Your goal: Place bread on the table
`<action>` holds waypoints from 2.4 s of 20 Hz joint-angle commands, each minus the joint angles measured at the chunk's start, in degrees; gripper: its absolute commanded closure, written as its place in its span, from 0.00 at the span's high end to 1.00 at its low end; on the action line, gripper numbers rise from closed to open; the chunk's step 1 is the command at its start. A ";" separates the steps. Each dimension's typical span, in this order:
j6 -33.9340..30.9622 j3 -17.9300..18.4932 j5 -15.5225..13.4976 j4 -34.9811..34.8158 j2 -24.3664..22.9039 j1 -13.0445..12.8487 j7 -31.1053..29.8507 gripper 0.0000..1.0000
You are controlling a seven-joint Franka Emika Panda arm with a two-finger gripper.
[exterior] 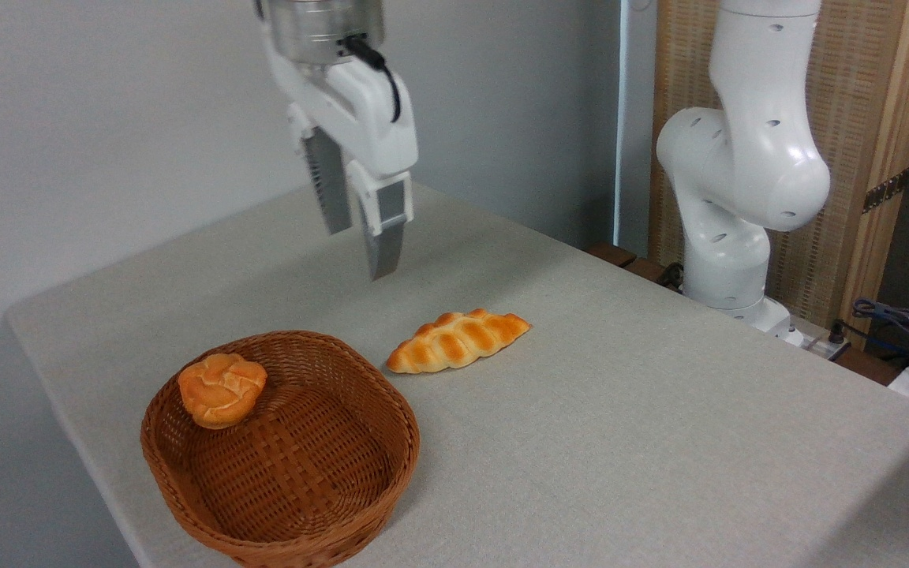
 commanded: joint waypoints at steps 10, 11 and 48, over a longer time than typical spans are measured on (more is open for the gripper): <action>-3.47 -11.04 3.45 8.04 5.96 10.86 -5.16 1.00; -3.47 -11.04 3.45 7.95 5.96 10.86 -5.16 1.00; 0.84 -11.48 8.29 2.94 3.76 10.59 -6.48 1.00</action>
